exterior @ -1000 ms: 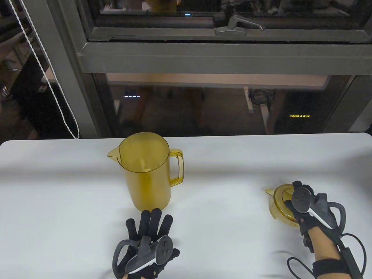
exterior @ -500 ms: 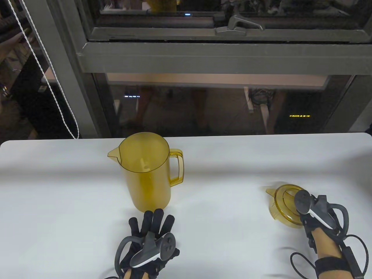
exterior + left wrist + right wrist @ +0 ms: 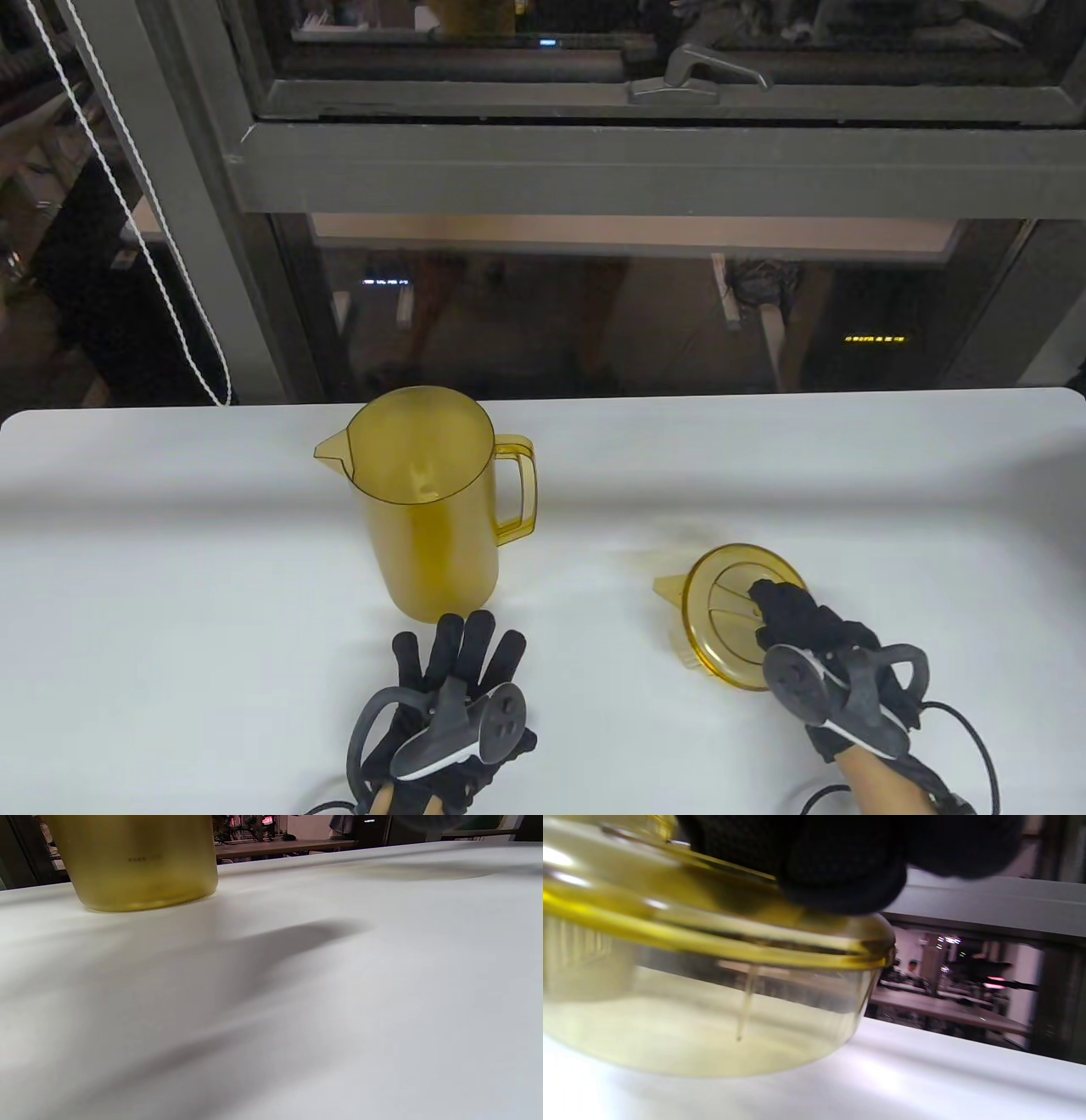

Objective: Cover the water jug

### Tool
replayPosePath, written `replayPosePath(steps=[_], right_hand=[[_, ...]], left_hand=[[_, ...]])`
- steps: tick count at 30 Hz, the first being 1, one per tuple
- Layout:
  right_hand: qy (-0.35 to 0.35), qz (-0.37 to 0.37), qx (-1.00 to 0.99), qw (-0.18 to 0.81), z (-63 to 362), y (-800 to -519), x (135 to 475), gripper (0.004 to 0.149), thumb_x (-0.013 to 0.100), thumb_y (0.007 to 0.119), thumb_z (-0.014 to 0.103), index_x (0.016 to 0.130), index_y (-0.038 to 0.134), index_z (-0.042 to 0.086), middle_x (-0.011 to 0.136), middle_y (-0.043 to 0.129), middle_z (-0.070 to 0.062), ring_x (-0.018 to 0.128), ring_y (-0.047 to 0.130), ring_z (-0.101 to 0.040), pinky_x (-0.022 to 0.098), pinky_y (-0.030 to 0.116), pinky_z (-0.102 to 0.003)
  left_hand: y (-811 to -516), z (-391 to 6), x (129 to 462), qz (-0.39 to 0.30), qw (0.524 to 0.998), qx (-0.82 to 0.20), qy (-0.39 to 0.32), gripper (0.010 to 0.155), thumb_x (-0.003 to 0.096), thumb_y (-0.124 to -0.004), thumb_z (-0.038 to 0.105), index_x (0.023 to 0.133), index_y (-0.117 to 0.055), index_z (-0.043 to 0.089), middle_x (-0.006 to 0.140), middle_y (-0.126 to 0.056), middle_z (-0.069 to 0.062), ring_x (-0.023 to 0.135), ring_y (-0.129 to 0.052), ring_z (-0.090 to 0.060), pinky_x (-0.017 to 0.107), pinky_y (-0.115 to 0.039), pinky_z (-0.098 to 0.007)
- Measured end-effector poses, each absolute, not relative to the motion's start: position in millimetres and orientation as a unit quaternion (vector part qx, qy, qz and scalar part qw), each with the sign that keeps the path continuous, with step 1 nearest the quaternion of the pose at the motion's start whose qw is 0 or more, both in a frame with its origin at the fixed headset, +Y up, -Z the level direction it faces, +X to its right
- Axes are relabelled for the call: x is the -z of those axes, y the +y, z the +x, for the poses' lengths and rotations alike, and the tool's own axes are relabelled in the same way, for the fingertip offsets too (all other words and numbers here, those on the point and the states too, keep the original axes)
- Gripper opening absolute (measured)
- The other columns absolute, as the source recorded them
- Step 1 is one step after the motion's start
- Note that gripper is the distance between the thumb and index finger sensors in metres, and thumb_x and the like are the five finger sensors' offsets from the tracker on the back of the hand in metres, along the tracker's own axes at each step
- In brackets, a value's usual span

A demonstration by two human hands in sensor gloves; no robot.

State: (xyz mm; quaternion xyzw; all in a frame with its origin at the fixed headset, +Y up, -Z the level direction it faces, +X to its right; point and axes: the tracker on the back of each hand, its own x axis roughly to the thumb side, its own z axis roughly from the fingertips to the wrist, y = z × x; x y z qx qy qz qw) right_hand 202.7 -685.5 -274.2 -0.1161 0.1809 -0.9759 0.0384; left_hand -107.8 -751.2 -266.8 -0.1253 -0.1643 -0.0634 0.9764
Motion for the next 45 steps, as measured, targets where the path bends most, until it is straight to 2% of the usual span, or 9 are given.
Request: replayPosePath(steps=[6,11,14,17,19,21,29,34,45], right_hand=[[0.181,-0.162,0.969,0.044,161,-703,259,0.057,0.039,0.088,0.036,0.093,0.075,0.022,0.087,0.092,-0.003,0.025,0.097,-0.012,0.02,0.087,-0.03],[0.172,-0.177,0.968,0.052,155,-712,261,0.057,0.039,0.089,0.036,0.093,0.076,0.021,0.087,0.093,-0.003,0.025,0.097,-0.012,0.02,0.087,-0.03],[0.173,-0.189,0.965,0.049,153,-714,261,0.057,0.039,0.091,0.037,0.092,0.077,0.022,0.085,0.094,-0.003,0.025,0.098,-0.012,0.019,0.087,-0.03],[0.188,-0.207,0.96,0.03,147,-709,257,0.055,0.036,0.095,0.039,0.087,0.082,0.022,0.08,0.099,-0.002,0.02,0.098,-0.011,0.017,0.088,-0.03],[0.198,-0.219,0.955,0.02,141,-705,254,0.054,0.035,0.097,0.039,0.084,0.084,0.022,0.078,0.101,-0.002,0.018,0.097,-0.009,0.016,0.089,-0.029],[0.19,-0.229,0.955,0.008,137,-702,254,0.053,0.035,0.097,0.038,0.084,0.085,0.019,0.078,0.102,-0.004,0.016,0.098,-0.01,0.016,0.089,-0.03],[0.23,-0.26,0.938,-0.011,129,-693,242,0.053,0.035,0.097,0.038,0.083,0.086,0.019,0.078,0.102,-0.004,0.016,0.099,-0.01,0.016,0.089,-0.03],[0.232,-0.262,0.937,-0.011,131,-688,240,0.053,0.034,0.098,0.038,0.081,0.087,0.016,0.076,0.103,-0.005,0.015,0.099,-0.01,0.015,0.089,-0.03],[0.225,-0.24,0.944,-0.017,141,-682,237,0.053,0.03,0.103,0.039,0.077,0.09,0.019,0.072,0.105,-0.003,0.011,0.096,-0.009,0.018,0.09,-0.032]], left_hand=[[-752,-108,266,-0.125,0.976,0.06,-0.169,0.093,0.0412,-0.054,0.07,0.101,0.006,0.034,0.111,0.016,-0.009,0.107,0.004,-0.04,0.069,-0.006,-0.076],[-751,-107,265,-0.097,0.978,0.046,-0.179,0.089,0.0421,-0.055,0.067,0.104,-0.001,0.033,0.114,0.011,-0.009,0.108,-0.002,-0.039,0.073,-0.014,-0.075],[-744,-104,264,-0.047,0.98,0.033,-0.188,0.082,0.0427,-0.057,0.062,0.108,-0.018,0.031,0.118,-0.005,-0.01,0.112,-0.026,-0.038,0.077,-0.035,-0.071],[-730,-104,259,0.042,0.98,-0.005,-0.196,0.074,0.0429,-0.062,0.057,0.107,-0.039,0.028,0.12,-0.03,-0.01,0.105,-0.059,-0.034,0.07,-0.063,-0.06],[-722,-101,256,0.092,0.974,-0.031,-0.203,0.069,0.0429,-0.066,0.054,0.104,-0.052,0.026,0.117,-0.047,-0.011,0.088,-0.083,-0.028,0.058,-0.077,-0.053],[-715,-93,253,0.125,0.97,-0.055,-0.203,0.062,0.0437,-0.068,0.05,0.099,-0.063,0.024,0.112,-0.061,-0.011,0.064,-0.096,-0.02,0.046,-0.084,-0.047],[-694,-29,242,0.153,0.958,-0.044,-0.239,0.057,0.0412,-0.079,0.046,0.093,-0.073,0.023,0.104,-0.075,-0.01,0.04,-0.098,-0.011,0.033,-0.088,-0.041],[-691,-12,244,0.18,0.953,-0.017,-0.244,0.054,0.0382,-0.086,0.043,0.087,-0.081,0.02,0.096,-0.086,-0.009,0.028,-0.097,-0.007,0.024,-0.089,-0.037],[-703,18,258,0.157,0.95,0.046,-0.265,0.061,0.0342,-0.087,0.047,0.087,-0.08,0.017,0.086,-0.087,-0.01,0.026,-0.094,-0.007,0.023,-0.088,-0.038]])
